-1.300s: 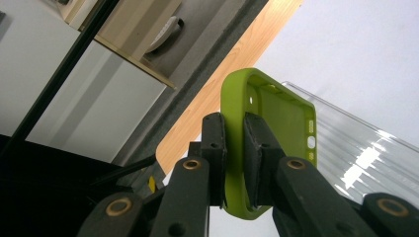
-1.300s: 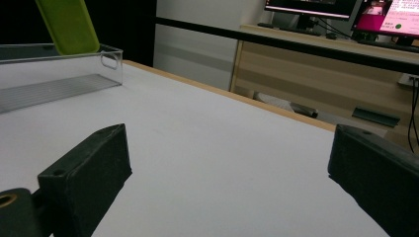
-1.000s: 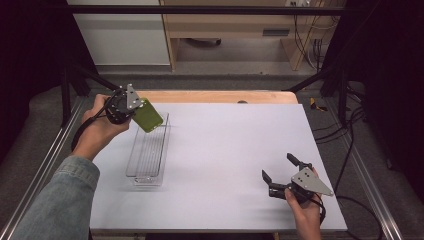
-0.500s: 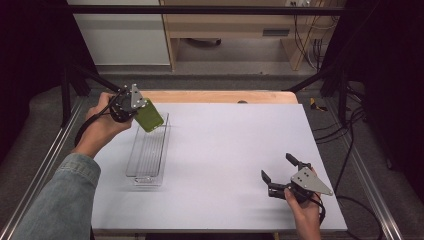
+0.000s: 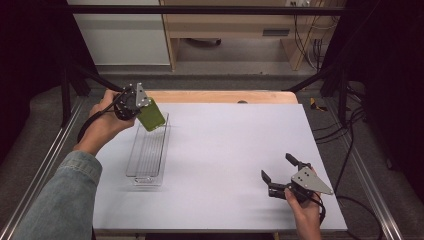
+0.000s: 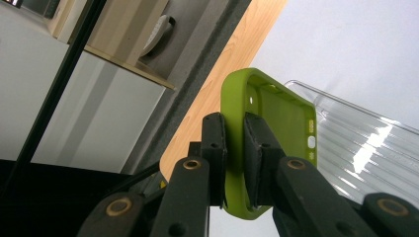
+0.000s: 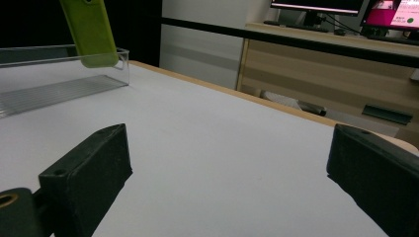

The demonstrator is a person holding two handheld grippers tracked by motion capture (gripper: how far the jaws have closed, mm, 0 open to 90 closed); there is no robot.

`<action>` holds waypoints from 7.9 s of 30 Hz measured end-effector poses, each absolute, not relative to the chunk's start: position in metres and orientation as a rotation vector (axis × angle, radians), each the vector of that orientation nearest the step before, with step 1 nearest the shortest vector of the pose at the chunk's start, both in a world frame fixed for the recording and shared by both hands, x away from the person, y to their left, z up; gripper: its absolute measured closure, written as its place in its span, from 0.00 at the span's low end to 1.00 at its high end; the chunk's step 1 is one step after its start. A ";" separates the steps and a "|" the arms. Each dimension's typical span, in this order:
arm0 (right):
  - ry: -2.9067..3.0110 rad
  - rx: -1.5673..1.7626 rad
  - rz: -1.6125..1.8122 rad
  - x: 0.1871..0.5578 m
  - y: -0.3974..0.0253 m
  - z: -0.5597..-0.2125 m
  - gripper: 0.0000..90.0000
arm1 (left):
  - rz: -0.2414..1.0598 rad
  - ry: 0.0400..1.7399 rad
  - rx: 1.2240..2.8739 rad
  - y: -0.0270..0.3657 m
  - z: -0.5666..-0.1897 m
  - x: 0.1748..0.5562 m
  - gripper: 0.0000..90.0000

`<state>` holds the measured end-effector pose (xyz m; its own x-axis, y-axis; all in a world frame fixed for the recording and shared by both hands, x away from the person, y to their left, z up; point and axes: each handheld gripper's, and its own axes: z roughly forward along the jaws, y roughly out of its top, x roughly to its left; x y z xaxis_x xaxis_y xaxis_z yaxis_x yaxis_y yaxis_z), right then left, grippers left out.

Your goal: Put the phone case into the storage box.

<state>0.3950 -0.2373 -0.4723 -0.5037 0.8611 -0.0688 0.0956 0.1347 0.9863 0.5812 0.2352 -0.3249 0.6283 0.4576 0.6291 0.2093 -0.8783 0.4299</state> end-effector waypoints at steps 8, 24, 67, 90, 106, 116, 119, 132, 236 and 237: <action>1.735 0.926 1.432 0.395 -0.238 -0.472 0.04 | 1.109 0.508 2.567 0.230 -0.328 0.583 0.89; 1.735 0.931 1.435 0.395 -0.238 -0.473 0.04 | 1.110 0.467 2.594 0.224 -0.329 0.586 0.89; 1.726 0.944 1.436 0.396 -0.241 -0.473 0.04 | 1.089 0.439 2.637 0.218 -0.338 0.597 0.89; 1.727 0.943 1.436 0.396 -0.240 -0.474 0.04 | 1.043 0.423 2.680 0.219 -0.341 0.597 0.89; 1.725 0.947 1.442 0.397 -0.240 -0.474 0.04 | 1.018 0.408 2.689 0.216 -0.345 0.603 0.89; 1.729 0.951 1.445 0.397 -0.239 -0.475 0.04 | 1.012 0.402 2.682 0.216 -0.346 0.610 0.88; 1.732 0.949 1.444 0.397 -0.239 -0.475 0.04 | 1.012 0.399 2.680 0.216 -0.346 0.611 0.88; 1.726 0.958 1.443 0.397 -0.240 -0.475 0.03 | 1.042 0.372 2.683 0.215 -0.348 0.610 0.88; 1.739 0.964 1.442 0.398 -0.239 -0.476 0.04 | 1.437 0.349 2.579 0.215 -0.364 0.625 0.97; 1.739 0.964 1.442 0.398 -0.239 -0.476 0.04 | 1.436 0.350 2.581 0.215 -0.364 0.625 0.97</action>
<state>0.3978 -0.2387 -0.4758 -0.5011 0.8645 -0.0395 0.1216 0.1155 0.9858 0.6249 0.2154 -0.3638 0.5095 0.2836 0.8124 0.1224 -0.9584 0.2578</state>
